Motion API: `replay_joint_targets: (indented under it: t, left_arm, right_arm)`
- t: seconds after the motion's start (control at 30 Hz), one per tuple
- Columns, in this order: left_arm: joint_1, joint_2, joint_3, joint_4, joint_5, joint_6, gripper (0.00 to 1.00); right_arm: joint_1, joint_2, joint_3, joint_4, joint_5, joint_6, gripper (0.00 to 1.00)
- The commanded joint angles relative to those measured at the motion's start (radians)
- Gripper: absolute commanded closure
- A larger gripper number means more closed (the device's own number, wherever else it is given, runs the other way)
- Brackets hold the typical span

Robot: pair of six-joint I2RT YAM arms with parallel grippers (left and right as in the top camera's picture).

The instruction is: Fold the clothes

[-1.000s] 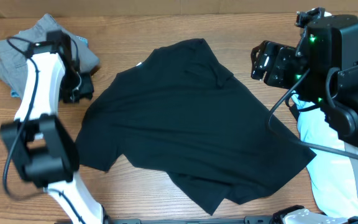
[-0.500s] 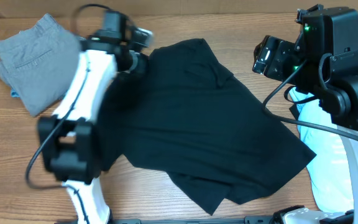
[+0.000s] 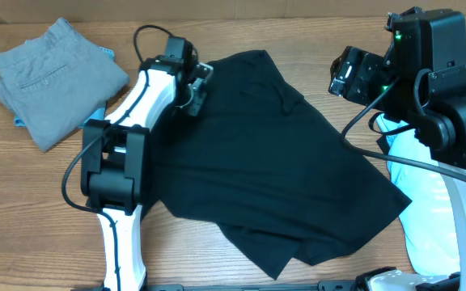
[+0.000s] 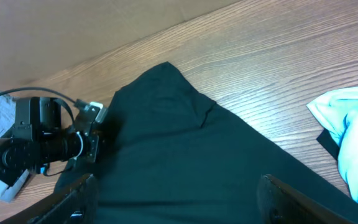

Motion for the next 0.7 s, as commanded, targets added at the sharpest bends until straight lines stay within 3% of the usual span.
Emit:
replay_joint_targets:
  t: [0.0, 0.13, 0.3, 0.53, 0.67]
  left_arm:
    - [0.075, 0.061, 0.002, -0.030, -0.189, -0.079, 0.85]
    - [0.166, 0.067, 0.002, -0.056, -0.180, -0.138, 0.88]
    - [0.264, 0.031, 0.016, -0.068, 0.003, -0.137, 0.87]
    - [0.295, -0.116, 0.054, -0.066, 0.148, -0.101, 0.77]
    - [0.282, -0.246, 0.061, -0.061, 0.174, -0.101, 0.65]
  right_arm:
    - [-0.005, 0.003, 0.008, 0.002, 0.003, 0.008, 0.15]
    - [-0.005, 0.005, 0.008, 0.002, 0.004, 0.008, 0.15]
    - [-0.005, 0.033, 0.007, -0.019, 0.016, 0.040, 0.14]
    - [-0.060, 0.120, -0.068, -0.076, 0.051, 0.195, 0.11]
    - [-0.134, 0.191, -0.194, -0.072, -0.010, 0.209, 0.12]
